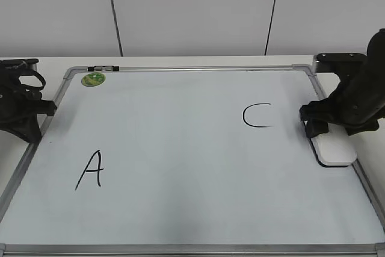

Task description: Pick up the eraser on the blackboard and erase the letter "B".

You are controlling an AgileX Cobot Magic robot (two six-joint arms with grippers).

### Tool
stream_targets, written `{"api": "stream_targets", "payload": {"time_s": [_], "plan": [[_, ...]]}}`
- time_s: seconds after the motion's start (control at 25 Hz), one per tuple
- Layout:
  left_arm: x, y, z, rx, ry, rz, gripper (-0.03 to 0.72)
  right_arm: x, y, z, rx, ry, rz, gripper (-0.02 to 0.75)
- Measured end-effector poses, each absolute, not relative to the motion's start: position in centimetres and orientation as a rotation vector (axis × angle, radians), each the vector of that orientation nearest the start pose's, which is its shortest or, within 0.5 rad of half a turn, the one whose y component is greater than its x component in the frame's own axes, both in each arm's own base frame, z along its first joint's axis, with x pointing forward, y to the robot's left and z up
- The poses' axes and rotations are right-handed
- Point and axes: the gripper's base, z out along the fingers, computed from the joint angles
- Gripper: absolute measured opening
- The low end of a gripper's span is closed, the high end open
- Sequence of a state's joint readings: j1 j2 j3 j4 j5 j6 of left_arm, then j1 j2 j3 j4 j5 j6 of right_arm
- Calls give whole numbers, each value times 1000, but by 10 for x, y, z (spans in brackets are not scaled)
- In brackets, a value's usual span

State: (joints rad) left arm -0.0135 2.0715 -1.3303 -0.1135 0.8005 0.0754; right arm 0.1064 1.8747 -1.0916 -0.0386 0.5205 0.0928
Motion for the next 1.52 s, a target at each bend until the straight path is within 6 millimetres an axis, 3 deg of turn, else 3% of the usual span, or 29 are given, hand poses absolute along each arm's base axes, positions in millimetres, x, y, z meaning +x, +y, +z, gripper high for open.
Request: {"api": "stream_targets", "payload": {"time_s": [0.76, 0.92, 1.12, 1.28, 1.44, 1.52], "plan": [[392, -13, 127, 22, 3020, -125, 11, 362, 36, 146, -18, 2782, 14, 569], [392, -13, 127, 22, 3020, -125, 11, 370, 35, 154, -36, 2797, -26, 604], [392, -13, 127, 22, 3022, -125, 30, 383, 33, 178, -48, 2814, -77, 610], [391, -13, 127, 29, 3031, -126, 167, 391, 33, 198, -39, 2828, -99, 607], [391, -13, 127, 32, 3055, -132, 398, 397, 34, 214, -50, 2823, -96, 600], [395, -13, 130, 36, 3069, -137, 480, 399, 35, 219, -71, 2824, -78, 596]]}}
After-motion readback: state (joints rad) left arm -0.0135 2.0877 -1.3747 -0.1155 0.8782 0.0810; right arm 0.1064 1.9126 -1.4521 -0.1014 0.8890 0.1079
